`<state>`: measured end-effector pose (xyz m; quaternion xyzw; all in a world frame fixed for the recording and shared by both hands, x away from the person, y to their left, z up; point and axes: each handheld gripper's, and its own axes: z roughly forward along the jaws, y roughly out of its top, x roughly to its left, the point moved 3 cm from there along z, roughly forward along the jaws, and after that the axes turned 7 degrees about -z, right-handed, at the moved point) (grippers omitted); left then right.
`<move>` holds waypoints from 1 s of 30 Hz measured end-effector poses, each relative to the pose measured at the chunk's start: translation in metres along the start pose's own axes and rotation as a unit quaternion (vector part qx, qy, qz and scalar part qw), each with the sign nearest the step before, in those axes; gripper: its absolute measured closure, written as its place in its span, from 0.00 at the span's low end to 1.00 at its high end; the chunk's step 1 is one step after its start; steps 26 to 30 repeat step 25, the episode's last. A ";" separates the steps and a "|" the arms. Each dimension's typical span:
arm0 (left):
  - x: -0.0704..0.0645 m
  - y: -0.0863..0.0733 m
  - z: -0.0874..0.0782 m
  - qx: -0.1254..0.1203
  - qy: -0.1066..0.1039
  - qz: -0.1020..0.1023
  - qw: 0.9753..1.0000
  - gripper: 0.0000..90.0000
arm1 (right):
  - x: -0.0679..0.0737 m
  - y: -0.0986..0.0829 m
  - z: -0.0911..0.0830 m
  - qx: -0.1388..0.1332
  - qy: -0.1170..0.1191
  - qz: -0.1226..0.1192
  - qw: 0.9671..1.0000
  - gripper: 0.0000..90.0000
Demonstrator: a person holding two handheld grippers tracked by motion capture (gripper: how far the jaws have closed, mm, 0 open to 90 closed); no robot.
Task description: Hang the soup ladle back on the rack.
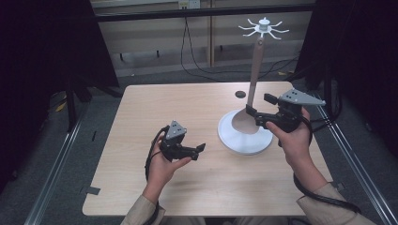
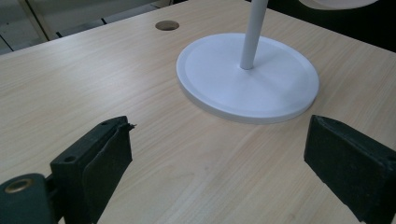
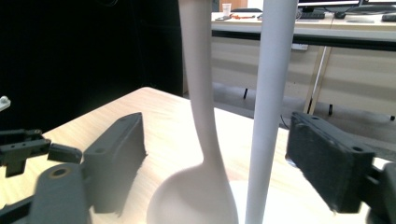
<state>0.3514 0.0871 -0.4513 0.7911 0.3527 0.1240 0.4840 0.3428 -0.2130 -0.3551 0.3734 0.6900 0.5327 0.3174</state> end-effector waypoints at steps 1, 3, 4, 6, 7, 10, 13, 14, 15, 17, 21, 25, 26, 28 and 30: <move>0.000 0.000 0.000 -0.002 0.000 0.000 1.000 0.08 | 0.000 -0.002 -0.001 0.005 -0.002 -0.004 1.000 0.18; 0.000 0.000 -0.001 -0.001 -0.001 0.000 1.000 0.08 | 0.001 -0.004 -0.002 0.008 -0.002 -0.004 1.000 0.16; 0.000 0.001 -0.001 -0.001 0.000 -0.001 1.000 0.08 | 0.001 -0.005 -0.003 0.009 -0.004 -0.006 1.000 0.15; 0.000 0.001 -0.002 -0.002 0.001 -0.001 1.000 0.08 | 0.002 -0.008 -0.005 0.013 -0.002 -0.006 1.000 0.13; 0.000 0.000 -0.002 -0.003 0.001 -0.001 1.000 0.08 | 0.002 -0.010 -0.006 0.016 -0.003 -0.005 1.000 0.12; 0.000 0.000 -0.002 -0.002 0.002 -0.001 1.000 0.08 | 0.004 -0.016 -0.009 0.026 0.001 -0.007 1.000 0.08; 0.000 0.000 -0.003 -0.002 0.001 0.001 1.000 0.08 | 0.006 -0.023 -0.014 0.030 0.006 -0.008 1.000 0.06; 0.000 0.000 -0.003 -0.001 0.003 0.001 1.000 0.08 | 0.007 -0.026 -0.015 0.031 0.006 -0.005 0.999 0.05; 0.000 0.000 -0.004 -0.001 0.003 0.000 1.000 0.08 | 0.007 -0.028 -0.017 0.031 0.005 -0.005 0.999 0.05; -0.001 0.000 -0.004 -0.003 0.002 -0.002 1.000 0.08 | 0.007 -0.032 -0.020 0.032 0.008 0.000 0.999 0.03; -0.002 0.000 -0.004 -0.004 0.001 -0.003 1.000 0.08 | 0.009 -0.039 -0.027 0.034 0.013 0.007 0.999 0.02; -0.001 0.000 -0.004 -0.003 0.003 -0.002 1.000 0.08 | 0.008 -0.046 -0.032 0.037 0.014 0.011 0.999 0.02; -0.001 0.000 -0.004 -0.003 0.003 -0.002 1.000 0.08 | 0.008 -0.046 -0.032 0.037 0.014 0.011 0.999 0.02; -0.001 0.000 -0.004 -0.003 0.003 -0.002 1.000 0.08 | 0.008 -0.046 -0.032 0.037 0.014 0.011 0.999 0.02; -0.001 0.000 -0.004 -0.003 0.003 -0.002 1.000 0.08 | 0.008 -0.046 -0.032 0.037 0.014 0.011 0.999 0.02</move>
